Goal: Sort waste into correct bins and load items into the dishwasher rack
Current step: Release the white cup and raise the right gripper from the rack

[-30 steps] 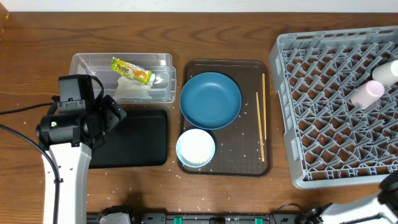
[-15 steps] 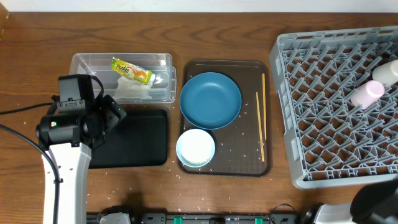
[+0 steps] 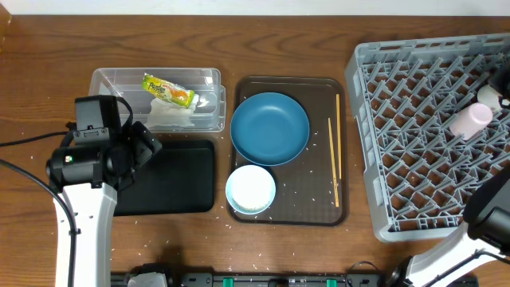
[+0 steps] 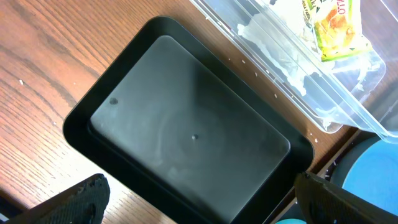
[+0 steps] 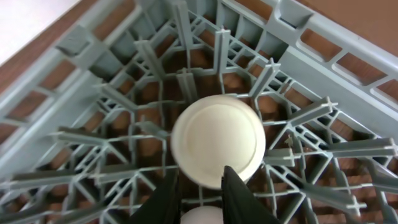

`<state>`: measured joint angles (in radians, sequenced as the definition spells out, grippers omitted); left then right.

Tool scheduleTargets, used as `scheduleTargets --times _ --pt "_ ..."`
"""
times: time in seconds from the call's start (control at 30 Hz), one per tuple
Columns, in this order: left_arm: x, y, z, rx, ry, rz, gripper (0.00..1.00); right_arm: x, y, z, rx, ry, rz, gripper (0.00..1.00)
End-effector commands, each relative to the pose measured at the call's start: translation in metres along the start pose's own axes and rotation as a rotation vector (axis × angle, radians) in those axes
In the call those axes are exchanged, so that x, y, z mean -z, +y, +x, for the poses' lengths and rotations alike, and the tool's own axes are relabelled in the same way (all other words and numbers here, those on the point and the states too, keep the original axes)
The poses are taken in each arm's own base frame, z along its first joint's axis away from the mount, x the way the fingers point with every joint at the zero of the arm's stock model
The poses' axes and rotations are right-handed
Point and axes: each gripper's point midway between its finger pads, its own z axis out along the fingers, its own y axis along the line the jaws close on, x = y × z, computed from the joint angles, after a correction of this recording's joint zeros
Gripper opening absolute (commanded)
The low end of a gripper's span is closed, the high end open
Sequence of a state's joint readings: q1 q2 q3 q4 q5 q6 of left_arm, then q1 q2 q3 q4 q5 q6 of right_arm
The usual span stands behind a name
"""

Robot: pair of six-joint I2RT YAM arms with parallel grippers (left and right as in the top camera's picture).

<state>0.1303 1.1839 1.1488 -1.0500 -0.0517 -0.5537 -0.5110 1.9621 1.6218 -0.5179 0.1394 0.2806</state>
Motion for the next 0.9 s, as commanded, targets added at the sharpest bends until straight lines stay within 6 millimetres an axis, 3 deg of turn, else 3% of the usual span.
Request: scheduleTargets --times 0.0,0.23,0.33,0.5,0.6,0.73,0.8,0.87 --pt "0.002 0.000 -0.004 0.007 -0.007 0.001 0.98 -0.013 -0.010 0.005 -0.005 0.012 0.043 0.20" --pt "0.002 0.000 -0.004 0.007 -0.007 0.001 0.98 -0.028 -0.011 0.011 -0.004 0.022 0.047 0.24" --pt "0.002 0.000 -0.004 0.007 -0.007 0.001 0.98 -0.028 -0.012 0.014 0.003 0.032 0.051 0.20" --pt "0.002 0.000 -0.004 0.007 -0.007 0.001 0.98 0.001 -0.014 -0.008 -0.010 -0.028 0.043 0.24" --pt "0.002 0.000 -0.004 0.007 -0.007 0.001 0.98 0.036 -0.018 -0.037 -0.033 -0.120 0.026 0.39" --pt "0.002 0.000 -0.004 0.007 -0.007 0.001 0.98 0.072 -0.030 -0.067 -0.044 -0.224 0.022 0.80" --pt "0.002 0.000 -0.004 0.007 -0.007 0.001 0.98 0.077 -0.041 -0.073 -0.040 -0.240 0.037 0.88" --pt "0.002 0.000 -0.004 0.007 -0.007 0.001 0.98 0.074 -0.055 -0.072 -0.025 -0.231 0.062 0.89"
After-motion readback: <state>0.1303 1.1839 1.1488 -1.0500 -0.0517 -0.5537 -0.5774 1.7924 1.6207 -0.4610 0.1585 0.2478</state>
